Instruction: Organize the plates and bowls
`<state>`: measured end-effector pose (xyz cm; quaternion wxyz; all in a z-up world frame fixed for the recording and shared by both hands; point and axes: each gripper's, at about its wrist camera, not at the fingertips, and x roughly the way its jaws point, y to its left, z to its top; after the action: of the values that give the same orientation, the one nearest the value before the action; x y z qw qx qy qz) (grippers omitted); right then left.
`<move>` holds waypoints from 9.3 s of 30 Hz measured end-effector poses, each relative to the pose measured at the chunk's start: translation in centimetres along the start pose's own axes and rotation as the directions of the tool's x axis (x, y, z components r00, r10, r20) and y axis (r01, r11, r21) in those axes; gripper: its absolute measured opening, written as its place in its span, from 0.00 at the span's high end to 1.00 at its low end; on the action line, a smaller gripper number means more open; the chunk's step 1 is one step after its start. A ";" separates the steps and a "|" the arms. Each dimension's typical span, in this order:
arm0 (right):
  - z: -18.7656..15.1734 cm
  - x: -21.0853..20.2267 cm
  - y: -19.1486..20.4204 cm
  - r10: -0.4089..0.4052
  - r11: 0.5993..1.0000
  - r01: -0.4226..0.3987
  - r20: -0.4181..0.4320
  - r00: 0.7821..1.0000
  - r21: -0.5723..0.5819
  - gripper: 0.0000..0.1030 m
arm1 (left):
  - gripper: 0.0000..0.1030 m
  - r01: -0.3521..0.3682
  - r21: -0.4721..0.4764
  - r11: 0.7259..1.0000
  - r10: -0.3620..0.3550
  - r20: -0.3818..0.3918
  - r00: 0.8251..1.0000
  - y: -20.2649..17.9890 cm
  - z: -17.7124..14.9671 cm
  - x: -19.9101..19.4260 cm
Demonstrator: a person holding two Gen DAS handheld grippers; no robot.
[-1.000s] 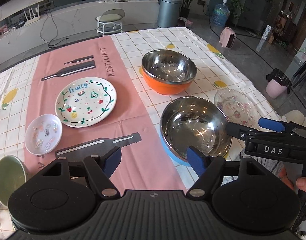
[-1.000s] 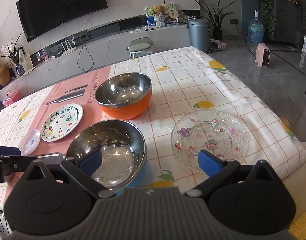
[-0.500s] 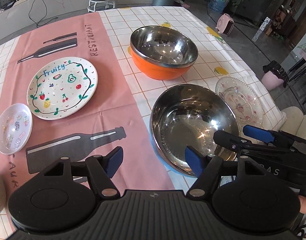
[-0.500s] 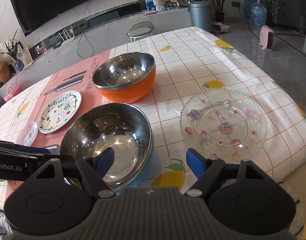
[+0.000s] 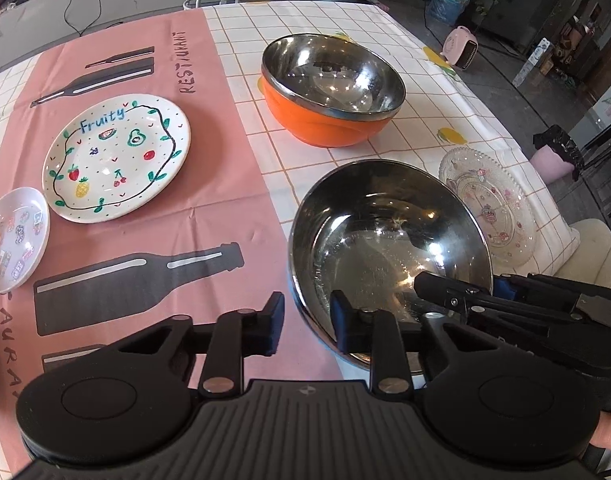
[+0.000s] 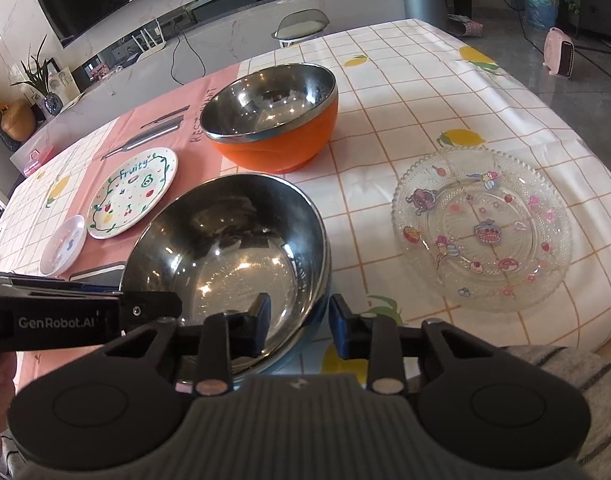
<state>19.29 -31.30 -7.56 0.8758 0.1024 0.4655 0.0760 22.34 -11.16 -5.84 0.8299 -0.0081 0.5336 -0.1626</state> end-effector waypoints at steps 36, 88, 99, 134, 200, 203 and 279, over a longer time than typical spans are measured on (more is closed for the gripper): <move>-2.1 -5.0 8.9 0.280 0.959 -0.277 0.058 0.958 -0.057 0.90 | 0.91 -0.102 -0.093 0.991 0.108 0.069 0.992 8.6 -5.6 -10.9; -4.2 -0.7 16.8 0.201 0.974 -0.194 0.048 0.978 -0.118 0.77 | 0.69 0.024 -0.274 0.961 0.039 0.222 0.974 17.5 -9.2 -11.0; -4.9 -2.2 18.0 0.143 0.976 -0.118 0.130 0.981 -0.183 0.56 | 0.57 -0.011 -0.238 0.971 0.071 0.243 0.967 17.2 -9.3 -11.6; -0.7 -6.5 13.6 0.134 0.986 -0.102 0.253 0.958 -0.134 0.55 | 0.51 0.006 -0.243 0.970 0.081 0.343 0.936 16.5 -8.4 -14.9; 14.2 9.5 -3.9 0.212 0.965 -0.203 -0.045 0.976 0.164 0.22 | 0.46 -0.085 -0.191 0.978 0.086 -0.003 0.996 2.6 12.5 3.6; 14.1 10.1 -3.9 0.202 0.967 -0.188 -0.067 0.977 0.170 0.24 | 0.45 -0.066 -0.222 0.973 0.069 0.003 0.998 3.1 12.3 4.1; 4.7 -4.9 11.9 0.500 0.854 -0.480 0.066 0.864 -0.200 0.85 | 0.91 -0.093 -0.419 0.903 0.196 0.210 0.958 8.8 -4.7 -16.7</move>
<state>20.02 -21.44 1.88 0.8584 0.1439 0.3642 0.3315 14.10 2.56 5.28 0.8798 -0.1599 0.4474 0.0160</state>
